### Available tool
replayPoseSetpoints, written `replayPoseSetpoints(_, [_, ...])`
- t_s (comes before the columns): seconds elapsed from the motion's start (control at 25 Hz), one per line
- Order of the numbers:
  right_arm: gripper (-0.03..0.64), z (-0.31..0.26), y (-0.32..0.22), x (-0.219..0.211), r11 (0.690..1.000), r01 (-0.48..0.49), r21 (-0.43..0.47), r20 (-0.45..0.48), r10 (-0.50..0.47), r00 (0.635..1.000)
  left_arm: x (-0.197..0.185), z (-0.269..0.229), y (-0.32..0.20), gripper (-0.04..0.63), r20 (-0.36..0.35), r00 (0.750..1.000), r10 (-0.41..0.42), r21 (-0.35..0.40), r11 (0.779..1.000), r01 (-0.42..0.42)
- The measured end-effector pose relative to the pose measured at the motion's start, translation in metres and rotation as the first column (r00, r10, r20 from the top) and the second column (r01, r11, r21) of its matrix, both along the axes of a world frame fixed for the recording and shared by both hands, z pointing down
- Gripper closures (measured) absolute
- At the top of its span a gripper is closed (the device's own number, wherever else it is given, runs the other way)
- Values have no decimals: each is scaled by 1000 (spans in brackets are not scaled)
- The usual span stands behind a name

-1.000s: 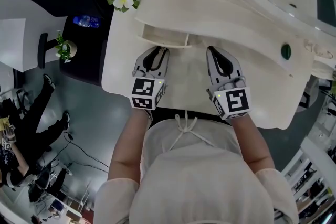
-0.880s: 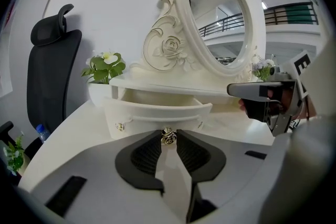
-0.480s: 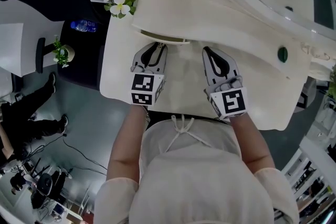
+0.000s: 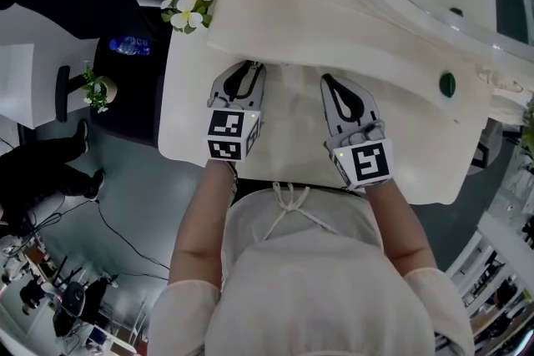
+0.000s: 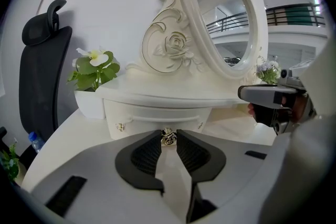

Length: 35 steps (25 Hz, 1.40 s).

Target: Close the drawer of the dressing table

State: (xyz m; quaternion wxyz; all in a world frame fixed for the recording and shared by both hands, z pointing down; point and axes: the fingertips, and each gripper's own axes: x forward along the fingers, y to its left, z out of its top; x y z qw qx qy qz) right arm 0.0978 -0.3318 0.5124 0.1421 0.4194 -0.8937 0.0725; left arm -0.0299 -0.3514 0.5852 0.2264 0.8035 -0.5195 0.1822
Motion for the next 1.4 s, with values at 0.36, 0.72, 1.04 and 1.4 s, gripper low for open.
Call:
replayPoseSetpoints(0.36, [611, 4, -4, 0, 1000, -17, 1, -11, 17, 1000, 3, 0, -13, 491, 20, 1000, 21, 5, 1000, -21])
replayPoseSetpoints(0.72, [611, 1, 4, 1, 999, -41, -6, -26, 41, 999, 4, 1, -14, 491, 7, 1000, 15, 14, 1000, -15])
replayPoseSetpoints(1.04, [611, -6, 24, 3, 994, -96, -49, -58, 93, 994, -3, -12, 6, 351, -27, 999, 37, 10, 999, -37])
replayPoseSetpoints(1.4, [611, -37, 58, -1, 990, -142, 11, -34, 142, 989, -7, -80, 44, 351, -40, 993, 108, 132, 986, -101])
